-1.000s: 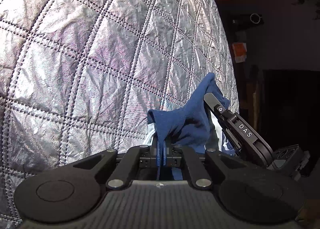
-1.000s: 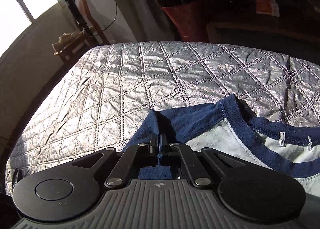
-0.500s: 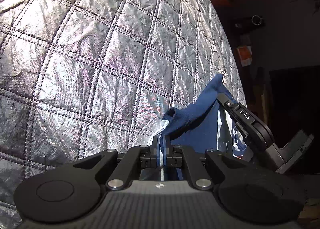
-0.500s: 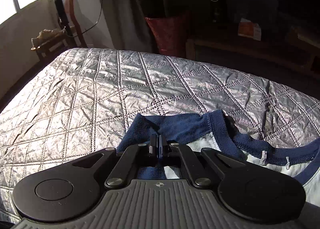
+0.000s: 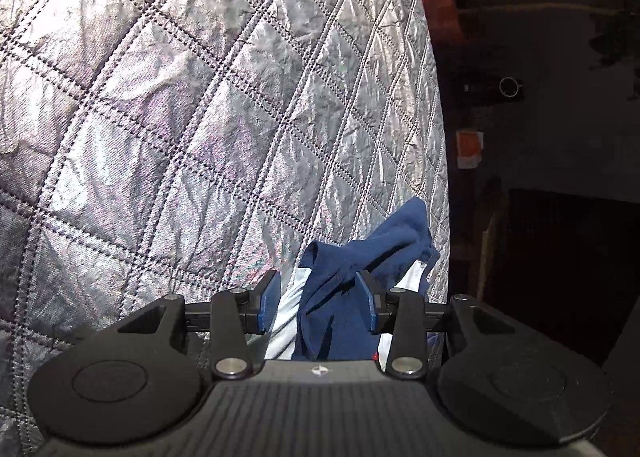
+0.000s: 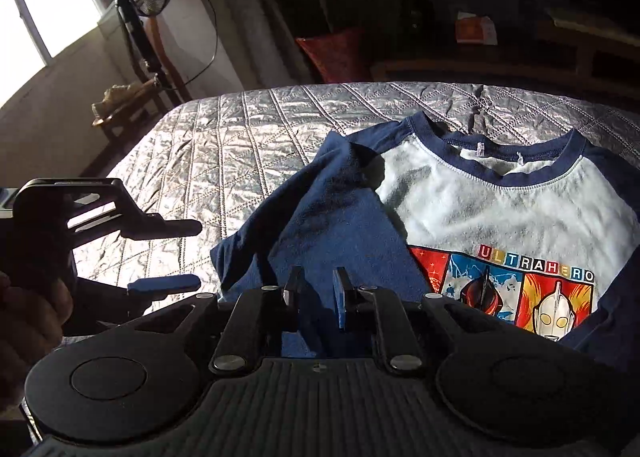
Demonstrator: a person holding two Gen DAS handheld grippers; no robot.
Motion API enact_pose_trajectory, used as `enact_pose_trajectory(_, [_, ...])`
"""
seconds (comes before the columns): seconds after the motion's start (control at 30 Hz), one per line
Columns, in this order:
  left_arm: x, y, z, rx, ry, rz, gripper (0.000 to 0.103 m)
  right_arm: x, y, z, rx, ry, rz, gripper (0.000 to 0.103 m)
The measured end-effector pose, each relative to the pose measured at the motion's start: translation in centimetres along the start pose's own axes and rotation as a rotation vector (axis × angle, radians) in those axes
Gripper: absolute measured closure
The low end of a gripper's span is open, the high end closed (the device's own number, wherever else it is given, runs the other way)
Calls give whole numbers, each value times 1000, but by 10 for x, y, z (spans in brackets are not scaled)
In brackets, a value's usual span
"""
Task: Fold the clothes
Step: 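Open the right gripper and lift it away while the left gripper holds the folded side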
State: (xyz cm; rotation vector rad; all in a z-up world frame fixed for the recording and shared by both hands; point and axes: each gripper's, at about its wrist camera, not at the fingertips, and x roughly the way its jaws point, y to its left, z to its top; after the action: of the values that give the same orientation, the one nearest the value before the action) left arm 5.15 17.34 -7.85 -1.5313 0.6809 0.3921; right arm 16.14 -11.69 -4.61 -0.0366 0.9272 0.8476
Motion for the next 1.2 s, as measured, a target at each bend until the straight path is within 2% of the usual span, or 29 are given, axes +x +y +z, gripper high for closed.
enact_pose_trajectory(0.1, [2, -3, -3, -15, 11, -15, 60, -4, 8, -31, -36, 34, -42, 88])
enact_pose_trajectory(0.17, [7, -1, -6, -9, 37, 30, 60, -15, 10, -37, -56, 30, -89, 88])
enact_pose_trajectory(0.23, [10, 1, -7, -7, 54, 61, 66, -39, 5, -44, -62, 27, -148, 80])
enact_pose_trajectory(0.27, [11, 3, -6, -9, 55, 64, 67, -50, 2, -48, -65, 26, -178, 69])
enact_pose_trajectory(0.3, [9, 3, -5, -7, 53, 73, 67, -62, -1, -51, -68, 24, -208, 65])
enact_pose_trajectory(0.4, [2, -2, -4, 32, 35, 99, 61, -97, -9, -61, -76, 21, -297, 63])
enact_pose_trajectory(0.47, [-1, -5, -6, 65, 34, 108, 61, -123, -26, -79, -14, 24, -365, 61])
enact_pose_trajectory(0.53, [-2, -6, -14, 80, 68, 99, 61, -143, -39, -97, 53, 27, -406, 61])
enact_pose_trajectory(0.7, [-8, -9, -37, 168, 160, 101, 61, -158, -30, -117, 56, 17, -407, 62])
enact_pose_trajectory(0.83, [-23, -5, -46, 251, 181, 152, 61, -155, -16, -112, 58, -15, -353, 61])
enact_pose_trajectory(0.87, [-26, -4, -45, 260, 176, 159, 61, -152, -12, -109, 54, -12, -339, 56])
enact_pose_trajectory(0.9, [-29, -3, -44, 267, 170, 164, 61, -149, -9, -109, 34, 10, -335, 52])
enact_pose_trajectory(0.97, [-32, -3, -39, 283, 155, 166, 60, -144, -3, -115, -19, 74, -343, 53])
enact_pose_trajectory(1.03, [-34, -2, -35, 287, 147, 170, 60, -140, 3, -120, -73, 138, -351, 67])
enact_pose_trajectory(1.07, [-34, -1, -34, 281, 148, 173, 60, -137, 6, -123, -100, 170, -355, 79])
enact_pose_trajectory(1.13, [-34, 0, -31, 270, 150, 180, 60, -136, 10, -130, -144, 240, -357, 76])
enact_pose_trajectory(1.17, [-34, 1, -30, 264, 152, 183, 60, -142, 8, -135, -137, 271, -349, 72])
enact_pose_trajectory(1.2, [-34, 0, -29, 268, 154, 180, 60, -150, 3, -138, -89, 262, -335, 68])
